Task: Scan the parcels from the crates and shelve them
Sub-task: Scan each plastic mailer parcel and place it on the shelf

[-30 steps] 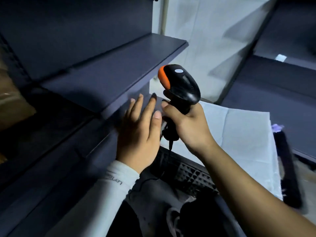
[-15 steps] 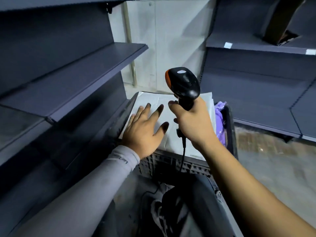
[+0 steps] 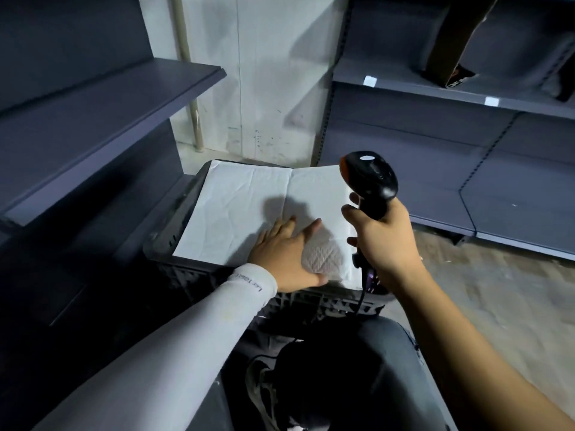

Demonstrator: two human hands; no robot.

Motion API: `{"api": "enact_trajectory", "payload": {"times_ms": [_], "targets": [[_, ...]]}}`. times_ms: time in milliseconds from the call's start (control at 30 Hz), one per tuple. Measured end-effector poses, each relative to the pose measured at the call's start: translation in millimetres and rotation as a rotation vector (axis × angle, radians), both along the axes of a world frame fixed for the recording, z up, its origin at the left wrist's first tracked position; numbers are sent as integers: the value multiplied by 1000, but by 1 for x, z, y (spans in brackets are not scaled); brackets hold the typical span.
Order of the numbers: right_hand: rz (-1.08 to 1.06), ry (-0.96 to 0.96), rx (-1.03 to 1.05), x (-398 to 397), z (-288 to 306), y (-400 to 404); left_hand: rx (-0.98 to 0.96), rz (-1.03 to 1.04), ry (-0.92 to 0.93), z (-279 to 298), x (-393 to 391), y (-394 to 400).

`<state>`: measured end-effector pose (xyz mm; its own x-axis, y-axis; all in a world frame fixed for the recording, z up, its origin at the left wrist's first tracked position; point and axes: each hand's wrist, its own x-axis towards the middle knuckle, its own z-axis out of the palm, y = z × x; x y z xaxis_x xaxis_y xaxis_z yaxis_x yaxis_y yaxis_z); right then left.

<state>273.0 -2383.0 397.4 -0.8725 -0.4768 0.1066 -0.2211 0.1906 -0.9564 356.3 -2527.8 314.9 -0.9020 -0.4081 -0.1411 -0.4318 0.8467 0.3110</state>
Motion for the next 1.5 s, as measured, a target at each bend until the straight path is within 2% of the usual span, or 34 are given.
{"api": "enact_trajectory", "payload": {"times_ms": [300,467,600,933,1067,1167,1300,1500], "targets": [[-59,6,53,-9,-15,12,120,-20,-45,-19,-27,0],[-54,-11,103,-13,-30,13,59,-82,-81,-27,-33,3],[-68,-79,103,-12,-44,16,-8,-143,-10,-31,-33,7],[-30,-141,25,-27,-53,18,110,-25,-75,-25,-36,2],[-21,-156,4,-33,-54,18,23,-80,-147,-28,-46,1],[-12,-178,-11,-32,-55,19,-33,-97,-121,-36,-43,0],[-12,-191,-29,-32,-55,19,-37,-10,-25,-33,-32,2],[-3,-171,-34,-27,-46,19,91,291,-116,-17,-11,4]]}}
